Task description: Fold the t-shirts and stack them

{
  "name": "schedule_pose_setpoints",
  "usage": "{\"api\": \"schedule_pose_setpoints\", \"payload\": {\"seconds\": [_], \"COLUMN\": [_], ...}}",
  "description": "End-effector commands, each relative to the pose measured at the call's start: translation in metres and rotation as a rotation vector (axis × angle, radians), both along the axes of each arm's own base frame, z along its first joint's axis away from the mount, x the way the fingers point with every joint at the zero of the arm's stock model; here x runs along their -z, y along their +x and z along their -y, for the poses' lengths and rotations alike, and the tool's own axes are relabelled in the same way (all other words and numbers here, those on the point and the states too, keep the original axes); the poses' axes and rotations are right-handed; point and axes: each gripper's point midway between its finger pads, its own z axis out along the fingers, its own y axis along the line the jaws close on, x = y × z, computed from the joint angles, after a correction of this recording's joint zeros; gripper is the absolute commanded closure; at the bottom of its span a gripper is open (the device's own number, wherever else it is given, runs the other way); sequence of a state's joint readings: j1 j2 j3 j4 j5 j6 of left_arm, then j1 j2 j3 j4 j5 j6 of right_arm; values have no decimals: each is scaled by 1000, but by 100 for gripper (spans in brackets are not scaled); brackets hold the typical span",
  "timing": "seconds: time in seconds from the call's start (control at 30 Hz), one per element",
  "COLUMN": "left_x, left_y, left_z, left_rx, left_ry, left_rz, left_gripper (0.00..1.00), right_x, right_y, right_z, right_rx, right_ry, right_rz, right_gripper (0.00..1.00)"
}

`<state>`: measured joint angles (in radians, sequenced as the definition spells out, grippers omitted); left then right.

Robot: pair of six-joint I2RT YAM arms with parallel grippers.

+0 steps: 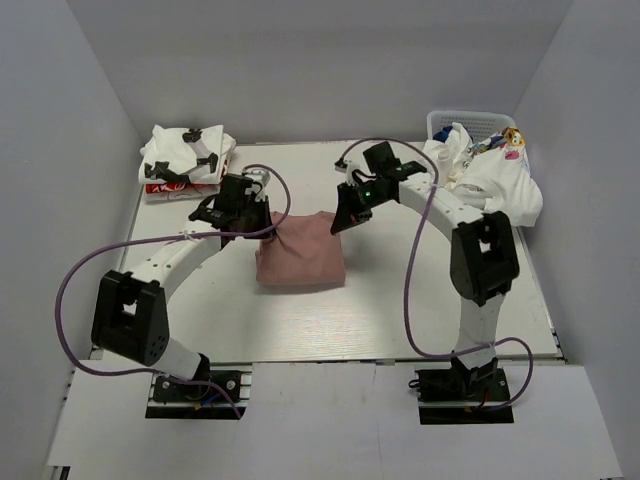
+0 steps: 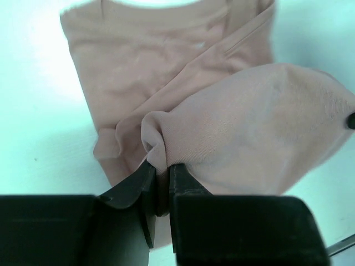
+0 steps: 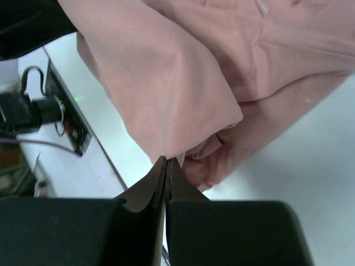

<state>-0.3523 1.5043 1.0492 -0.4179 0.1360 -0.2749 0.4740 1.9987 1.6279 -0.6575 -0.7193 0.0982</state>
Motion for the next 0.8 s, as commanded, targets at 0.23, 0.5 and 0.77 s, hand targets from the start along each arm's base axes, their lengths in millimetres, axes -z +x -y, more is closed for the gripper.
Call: {"api": "schedule_pose_setpoints", "payload": {"seconds": [0.23,0.5,0.77], "left_x": [-35,39,72], "left_y": [44,93,108], "left_z": [1,-34,-38], "left_rx": [-48,-227,-331], "left_ry": [12,141,62], "left_rz": [113,-29,-152], "left_gripper": [100,100,62], "right_x": [-40,57,49], "right_y": [64,145,144], "right_z": [8,8,12], "right_rx": [241,280,252], "right_ry": [-26,-167,-182], "right_rz": [257,237,313], "right_gripper": [100,100,74]}}
